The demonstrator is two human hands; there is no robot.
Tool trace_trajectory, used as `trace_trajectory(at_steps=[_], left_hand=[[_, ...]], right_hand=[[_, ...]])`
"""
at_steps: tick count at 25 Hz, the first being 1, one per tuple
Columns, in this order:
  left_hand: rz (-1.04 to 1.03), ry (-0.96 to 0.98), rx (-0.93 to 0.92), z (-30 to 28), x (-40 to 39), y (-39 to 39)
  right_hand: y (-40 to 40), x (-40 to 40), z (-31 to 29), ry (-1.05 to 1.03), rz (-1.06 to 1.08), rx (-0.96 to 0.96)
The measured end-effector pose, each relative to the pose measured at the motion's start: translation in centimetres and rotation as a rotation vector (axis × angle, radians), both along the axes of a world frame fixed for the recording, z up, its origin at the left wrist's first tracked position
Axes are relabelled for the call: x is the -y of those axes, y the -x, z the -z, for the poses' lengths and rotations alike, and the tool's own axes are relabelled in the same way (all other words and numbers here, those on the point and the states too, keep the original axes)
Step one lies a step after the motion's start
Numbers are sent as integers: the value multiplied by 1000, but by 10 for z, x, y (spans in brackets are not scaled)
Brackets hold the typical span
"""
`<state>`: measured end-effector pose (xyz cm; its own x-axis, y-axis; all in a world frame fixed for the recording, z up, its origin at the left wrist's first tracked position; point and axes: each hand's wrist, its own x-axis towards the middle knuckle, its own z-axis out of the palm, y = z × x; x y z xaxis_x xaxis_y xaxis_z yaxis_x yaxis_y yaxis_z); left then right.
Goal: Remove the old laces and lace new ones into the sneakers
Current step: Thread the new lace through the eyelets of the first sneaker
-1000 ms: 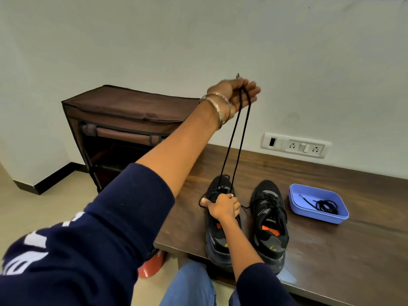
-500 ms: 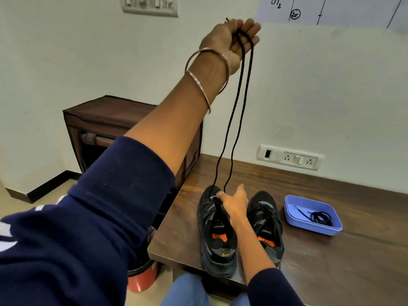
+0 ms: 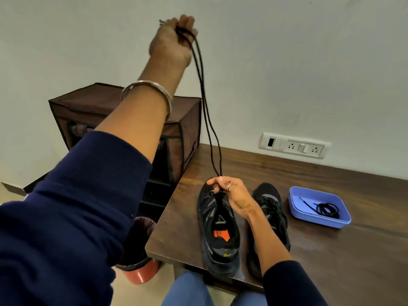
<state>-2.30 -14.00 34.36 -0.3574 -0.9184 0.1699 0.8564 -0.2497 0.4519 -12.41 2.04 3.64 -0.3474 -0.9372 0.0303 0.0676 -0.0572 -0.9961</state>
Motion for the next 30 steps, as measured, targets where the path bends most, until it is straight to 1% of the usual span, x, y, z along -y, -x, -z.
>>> trace_trajectory(at_steps=[2,3,4,5,6,7,8,9,10,11,12,15,16,19,21,24,26,29,30], left_hand=[[-72,-69,129,39,27,-5],[-89,-128,228,66,38,-7],[-92,-173,383,94,43,-11],[-93,-173,634,125,45,-15],[-57,-109,966,153,36,-20],[11,0,1299,186,28,-22],[96,116,1525,218,12,-21],[169,192,1647,247,-5,-17],[196,235,1680,271,-23,-11],[182,269,1665,290,-39,-4],[140,317,1629,301,-58,3],[85,579,1580,329,-95,21],[73,597,1583,335,-102,25],[42,518,1543,358,-107,30],[41,449,1477,363,-104,32],[56,415,1398,368,-106,33],[92,410,1371,370,-106,35],[69,406,1382,370,-109,39],[56,391,1362,368,-110,38]], right_hand=[[8,0,0,6,138,-45],[12,1,-1,8,223,-55],[16,2,0,4,301,-57],[19,3,-2,-18,365,-75],[21,5,-3,-56,417,-114],[23,6,-5,-104,456,-175],[25,7,-5,-146,472,-233],[25,8,-7,-185,470,-275],[25,10,-9,-212,461,-299],[25,11,-11,-227,453,-320],[24,13,-12,-222,450,-328],[20,13,-20,-198,466,-381],[19,13,-22,-200,464,-418],[14,13,-31,-192,427,-572],[13,18,-47,-140,483,-609],[13,30,-82,-10,578,-540],[13,34,-88,44,608,-495],[15,31,-78,20,561,-374],[17,30,-75,-4,542,-379]])
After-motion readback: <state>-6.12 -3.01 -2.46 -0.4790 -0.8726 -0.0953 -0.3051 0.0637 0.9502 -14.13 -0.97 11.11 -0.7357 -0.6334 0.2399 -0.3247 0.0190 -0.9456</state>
